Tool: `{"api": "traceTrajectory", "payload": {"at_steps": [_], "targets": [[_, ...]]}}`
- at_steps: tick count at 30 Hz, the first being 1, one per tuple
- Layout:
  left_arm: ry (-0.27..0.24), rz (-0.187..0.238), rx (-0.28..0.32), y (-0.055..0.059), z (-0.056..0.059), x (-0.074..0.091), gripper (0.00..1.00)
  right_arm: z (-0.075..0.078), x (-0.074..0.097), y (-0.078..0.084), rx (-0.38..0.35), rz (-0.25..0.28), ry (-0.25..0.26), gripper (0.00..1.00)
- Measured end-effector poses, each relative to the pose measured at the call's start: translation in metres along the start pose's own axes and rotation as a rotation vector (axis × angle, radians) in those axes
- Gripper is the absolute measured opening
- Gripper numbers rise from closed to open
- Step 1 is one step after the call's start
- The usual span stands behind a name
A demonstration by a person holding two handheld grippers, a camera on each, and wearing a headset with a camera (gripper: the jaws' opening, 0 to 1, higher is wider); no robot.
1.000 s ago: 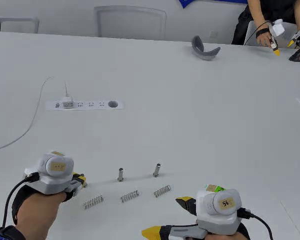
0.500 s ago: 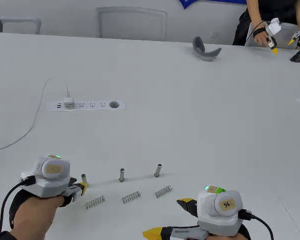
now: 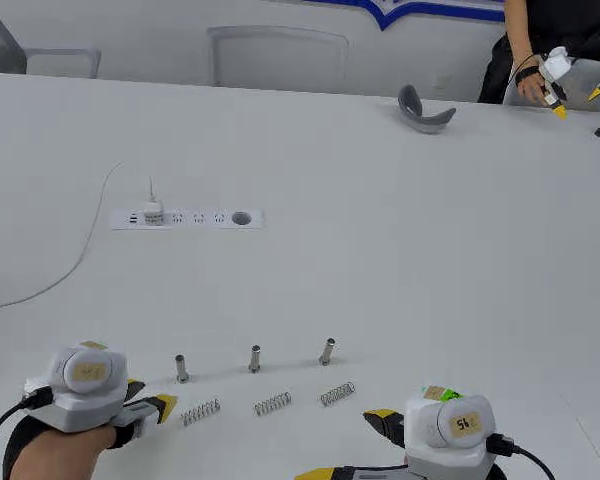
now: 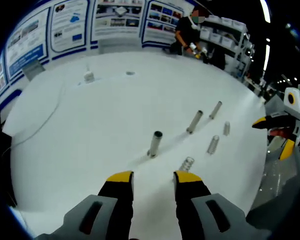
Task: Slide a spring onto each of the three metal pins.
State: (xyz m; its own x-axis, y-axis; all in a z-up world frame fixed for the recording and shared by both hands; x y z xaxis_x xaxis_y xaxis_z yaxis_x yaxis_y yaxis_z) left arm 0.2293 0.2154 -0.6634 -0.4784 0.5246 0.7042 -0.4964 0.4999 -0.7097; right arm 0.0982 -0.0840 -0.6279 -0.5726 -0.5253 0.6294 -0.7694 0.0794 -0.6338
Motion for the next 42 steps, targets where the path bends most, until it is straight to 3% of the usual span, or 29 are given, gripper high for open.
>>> {"api": "traceTrajectory", "payload": {"at_steps": [7, 26, 42], "targets": [[0.014, 0.016, 0.006, 0.006, 0.004, 0.009, 0.38, 0.0, -0.004, 0.0, 0.01, -0.006, -0.006, 0.86], [0.077, 0.086, 0.004, 0.004, 0.023, 0.038, 0.56, 0.004, -0.006, -0.004, 0.041, -0.004, -0.015, 0.88], [0.109, 0.072, -0.022, 0.019, 0.031, 0.054, 0.67, 0.005, -0.008, -0.004, 0.05, -0.009, -0.019, 0.88]]}}
Point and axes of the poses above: the centre of the closed fingertips' face, and the gripper's own axes: x roughly backward along the fingers, z roughly to its right, y roughly out of its underside, the point moved 10 cm from there along x, roughly backward along the fingers, and after that the axes turned 12 degrees about -x, right-handed, at the moved point
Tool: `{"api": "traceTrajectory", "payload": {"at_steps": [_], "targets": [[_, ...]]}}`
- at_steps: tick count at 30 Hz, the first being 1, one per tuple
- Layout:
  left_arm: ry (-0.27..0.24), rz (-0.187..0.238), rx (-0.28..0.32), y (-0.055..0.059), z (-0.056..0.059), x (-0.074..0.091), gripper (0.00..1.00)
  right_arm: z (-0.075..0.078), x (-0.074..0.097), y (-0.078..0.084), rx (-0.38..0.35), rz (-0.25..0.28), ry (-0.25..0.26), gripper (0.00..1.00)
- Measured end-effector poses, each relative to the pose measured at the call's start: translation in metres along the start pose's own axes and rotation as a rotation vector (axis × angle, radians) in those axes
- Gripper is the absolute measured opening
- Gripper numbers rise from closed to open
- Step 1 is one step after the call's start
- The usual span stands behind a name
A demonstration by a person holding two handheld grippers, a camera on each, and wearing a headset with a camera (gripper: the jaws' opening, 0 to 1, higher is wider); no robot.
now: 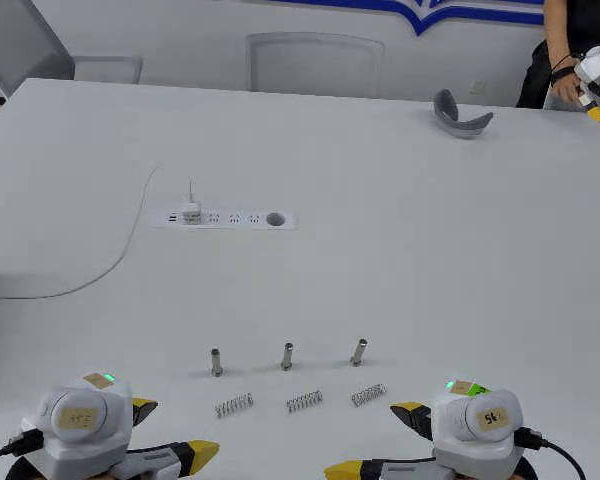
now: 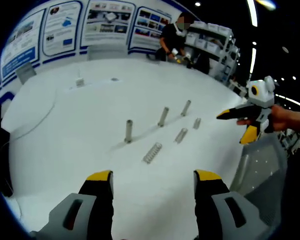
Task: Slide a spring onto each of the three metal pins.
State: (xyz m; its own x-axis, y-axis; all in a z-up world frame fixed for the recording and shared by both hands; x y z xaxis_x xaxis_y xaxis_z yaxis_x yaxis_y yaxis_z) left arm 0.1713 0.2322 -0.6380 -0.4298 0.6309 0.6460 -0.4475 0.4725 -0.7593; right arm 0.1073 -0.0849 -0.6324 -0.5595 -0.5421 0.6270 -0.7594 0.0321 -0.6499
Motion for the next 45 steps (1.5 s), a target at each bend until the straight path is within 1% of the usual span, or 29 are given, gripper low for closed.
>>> {"api": "traceTrajectory", "payload": {"at_steps": [8, 11, 17, 22, 25, 31, 36, 39, 42, 45], "targets": [[0.02, -0.003, -0.021, 0.001, 0.004, 0.002, 0.71, 0.0, 0.0, 0.001, 0.003, -0.001, -0.001, 0.88], [0.035, -0.005, -0.022, 0.0, 0.006, 0.001, 0.73, 0.0, 0.0, 0.001, 0.004, -0.002, -0.001, 0.88], [0.047, -0.013, -0.038, -0.001, 0.01, -0.004, 0.73, 0.001, 0.002, 0.001, 0.002, -0.003, 0.002, 0.88], [0.057, -0.019, -0.055, -0.002, 0.011, -0.008, 0.73, 0.002, 0.003, 0.002, -0.001, -0.004, 0.004, 0.88], [0.07, -0.031, -0.064, -0.002, 0.011, -0.011, 0.73, 0.002, 0.004, 0.003, -0.003, -0.005, 0.006, 0.88], [0.095, -0.056, -0.117, -0.006, 0.012, -0.016, 0.72, 0.003, 0.006, 0.004, -0.01, 0.001, 0.011, 0.88], [0.113, -0.074, -0.164, -0.011, 0.011, -0.023, 0.71, 0.004, 0.007, 0.004, -0.015, 0.004, 0.012, 0.88], [0.148, -0.087, -0.189, -0.014, 0.012, -0.03, 0.69, 0.004, 0.007, 0.004, -0.017, 0.006, 0.013, 0.88], [0.161, -0.106, -0.223, -0.014, 0.012, -0.036, 0.68, 0.005, 0.008, 0.005, -0.02, 0.006, 0.014, 0.88], [0.171, -0.113, -0.234, -0.015, 0.011, -0.043, 0.67, 0.005, 0.008, 0.005, -0.025, 0.009, 0.016, 0.88]]}}
Point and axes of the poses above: the centre of the closed fingertips' face, and the gripper's own axes: x roughly backward along the fingers, z roughly to its right, y roughly out of its underside, the point moved 10 cm from there along x, roughly backward along the fingers, and after that the axes turned 12 degrees about -x, right-handed, at the moved point
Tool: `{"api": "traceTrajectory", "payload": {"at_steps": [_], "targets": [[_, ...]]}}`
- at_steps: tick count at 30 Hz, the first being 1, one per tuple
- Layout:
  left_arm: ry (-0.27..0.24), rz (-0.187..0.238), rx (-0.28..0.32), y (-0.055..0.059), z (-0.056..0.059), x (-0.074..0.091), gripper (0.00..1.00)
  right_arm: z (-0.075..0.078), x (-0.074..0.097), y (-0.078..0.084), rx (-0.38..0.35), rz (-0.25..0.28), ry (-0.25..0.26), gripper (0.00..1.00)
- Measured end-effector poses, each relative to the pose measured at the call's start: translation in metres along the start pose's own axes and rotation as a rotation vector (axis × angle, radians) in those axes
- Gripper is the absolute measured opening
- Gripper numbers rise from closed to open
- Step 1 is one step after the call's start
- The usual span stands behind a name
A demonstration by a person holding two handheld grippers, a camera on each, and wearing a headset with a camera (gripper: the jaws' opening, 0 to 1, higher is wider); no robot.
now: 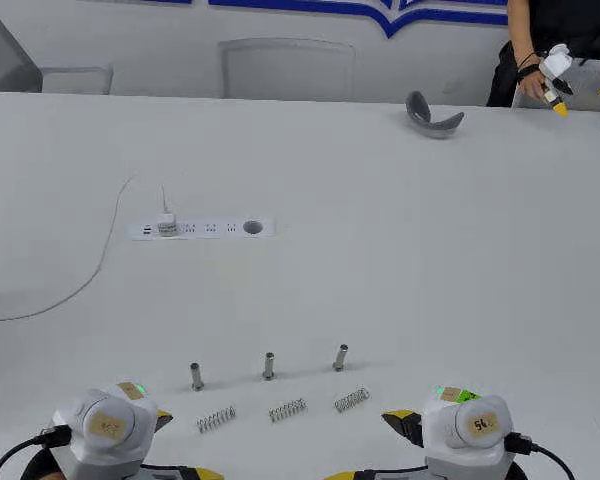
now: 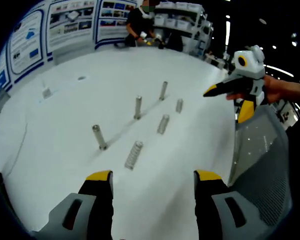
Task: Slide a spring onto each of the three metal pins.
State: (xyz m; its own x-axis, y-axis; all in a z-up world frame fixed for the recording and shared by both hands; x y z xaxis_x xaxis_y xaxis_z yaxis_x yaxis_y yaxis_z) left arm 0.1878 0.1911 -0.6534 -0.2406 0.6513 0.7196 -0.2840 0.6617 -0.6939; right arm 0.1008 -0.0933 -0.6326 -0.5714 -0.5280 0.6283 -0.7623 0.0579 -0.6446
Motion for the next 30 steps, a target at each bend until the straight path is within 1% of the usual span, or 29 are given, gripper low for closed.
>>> {"api": "traceTrajectory", "payload": {"at_steps": [2, 4, 7, 9, 16, 19, 20, 22, 24, 30], "targets": [[0.006, -0.012, -0.017, -0.001, -0.001, -0.004, 0.65, 0.0, 0.0, 0.001, -0.003, 0.0, 0.0, 0.88], [0.011, -0.018, -0.02, -0.002, -0.004, -0.01, 0.63, 0.001, 0.0, 0.001, -0.005, -0.001, 0.002, 0.88], [0.015, -0.03, -0.033, -0.003, -0.007, -0.016, 0.57, 0.001, 0.001, 0.002, -0.01, 0.001, 0.002, 0.88], [0.023, -0.031, -0.026, -0.004, -0.01, -0.02, 0.56, 0.002, 0.0, 0.002, -0.012, 0.0, 0.002, 0.88], [0.012, -0.045, -0.024, -0.005, -0.019, -0.032, 0.49, 0.003, -0.001, 0.002, -0.016, 0.001, 0.001, 0.88], [0.004, -0.062, -0.028, -0.003, -0.023, -0.038, 0.38, 0.003, -0.001, 0.002, -0.024, 0.003, 0.002, 0.87], [0.002, -0.06, -0.024, -0.003, -0.024, -0.04, 0.33, 0.004, -0.001, 0.002, -0.025, 0.003, 0.002, 0.87], [0.002, -0.061, -0.009, -0.002, -0.025, -0.043, 0.32, 0.004, -0.001, 0.003, -0.026, 0.001, 0.002, 0.87], [-0.001, -0.07, -0.012, -0.001, -0.026, -0.046, 0.31, 0.004, -0.001, 0.003, -0.026, 0.0, 0.002, 0.87], [-0.004, -0.076, -0.008, 0.0, -0.027, -0.051, 0.26, 0.005, 0.0, 0.005, -0.035, -0.001, 0.005, 0.87]]}}
Point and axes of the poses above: the centre of the closed fingertips' face, and the gripper's own axes: x roughly backward along the fingers, z roughly to its right, y roughly out of its underside, the point moved 10 cm from there along x, roughly backward along the fingers, and after that the axes turned 12 degrees about -x, right-handed, at the moved point
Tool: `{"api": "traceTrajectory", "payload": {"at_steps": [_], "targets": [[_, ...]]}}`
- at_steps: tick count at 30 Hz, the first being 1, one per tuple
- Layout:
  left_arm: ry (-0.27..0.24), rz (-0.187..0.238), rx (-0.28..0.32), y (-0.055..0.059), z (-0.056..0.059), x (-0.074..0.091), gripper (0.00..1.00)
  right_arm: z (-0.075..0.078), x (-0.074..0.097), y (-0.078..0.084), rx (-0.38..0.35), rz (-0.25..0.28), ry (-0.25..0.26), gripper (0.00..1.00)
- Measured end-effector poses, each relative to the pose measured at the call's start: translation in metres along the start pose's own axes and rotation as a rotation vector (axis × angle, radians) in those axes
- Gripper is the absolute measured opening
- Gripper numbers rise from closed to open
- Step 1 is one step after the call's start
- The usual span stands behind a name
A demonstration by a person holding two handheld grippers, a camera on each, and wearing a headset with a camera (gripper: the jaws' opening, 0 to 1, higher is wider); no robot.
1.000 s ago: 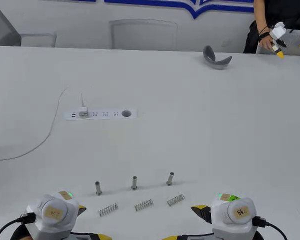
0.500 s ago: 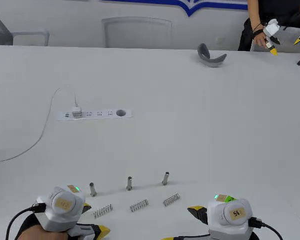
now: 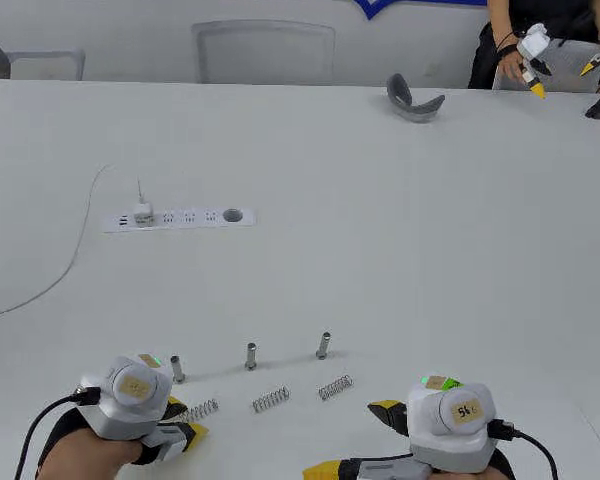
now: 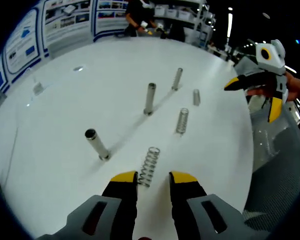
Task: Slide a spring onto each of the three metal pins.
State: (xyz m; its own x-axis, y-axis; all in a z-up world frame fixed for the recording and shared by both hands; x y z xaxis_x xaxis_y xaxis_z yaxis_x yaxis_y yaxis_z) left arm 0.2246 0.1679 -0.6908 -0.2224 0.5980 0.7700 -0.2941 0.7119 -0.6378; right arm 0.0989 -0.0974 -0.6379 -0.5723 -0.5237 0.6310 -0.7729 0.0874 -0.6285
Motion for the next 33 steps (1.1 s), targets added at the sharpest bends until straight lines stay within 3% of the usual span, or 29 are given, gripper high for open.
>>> {"api": "traceTrajectory", "payload": {"at_steps": [2, 6, 10, 13, 23, 28, 33], "targets": [[-0.02, 0.021, -0.006, -0.001, -0.002, -0.003, 0.23, 0.0, 0.0, 0.0, -0.003, 0.001, -0.001, 0.87], [-0.025, 0.0, 0.011, 0.001, -0.005, -0.003, 0.16, -0.001, -0.002, 0.001, -0.002, -0.003, -0.005, 0.87], [-0.044, -0.015, -0.017, 0.001, -0.004, -0.001, 0.11, -0.003, -0.004, 0.001, 0.002, -0.008, -0.012, 0.87], [-0.012, -0.008, 0.0, 0.001, 0.0, -0.001, 0.11, -0.004, -0.005, 0.001, 0.009, -0.007, -0.015, 0.87], [-0.011, 0.016, 0.017, 0.0, 0.005, 0.012, 0.11, -0.006, -0.006, -0.002, 0.012, -0.003, -0.03, 0.86], [0.002, 0.049, 0.049, -0.004, 0.008, 0.019, 0.11, -0.009, -0.007, -0.001, 0.01, -0.008, -0.042, 0.85], [0.006, 0.061, 0.037, -0.006, 0.012, 0.026, 0.11, -0.011, -0.007, -0.001, 0.007, -0.009, -0.056, 0.84]]}}
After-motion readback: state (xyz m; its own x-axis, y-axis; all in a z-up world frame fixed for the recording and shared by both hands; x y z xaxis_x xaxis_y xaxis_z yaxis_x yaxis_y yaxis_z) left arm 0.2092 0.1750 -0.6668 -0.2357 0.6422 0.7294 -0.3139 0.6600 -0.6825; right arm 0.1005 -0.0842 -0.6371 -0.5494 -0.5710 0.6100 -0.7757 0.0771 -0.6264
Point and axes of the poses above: the centre of the closed fingertips' face, and the gripper's own axes: x roughly backward along the fingers, z roughly to its right, y roughly out of its underside, the point moved 10 cm from there along x, roughly backward along the fingers, and after that the axes turned 12 degrees about -x, right-handed, at the moved point
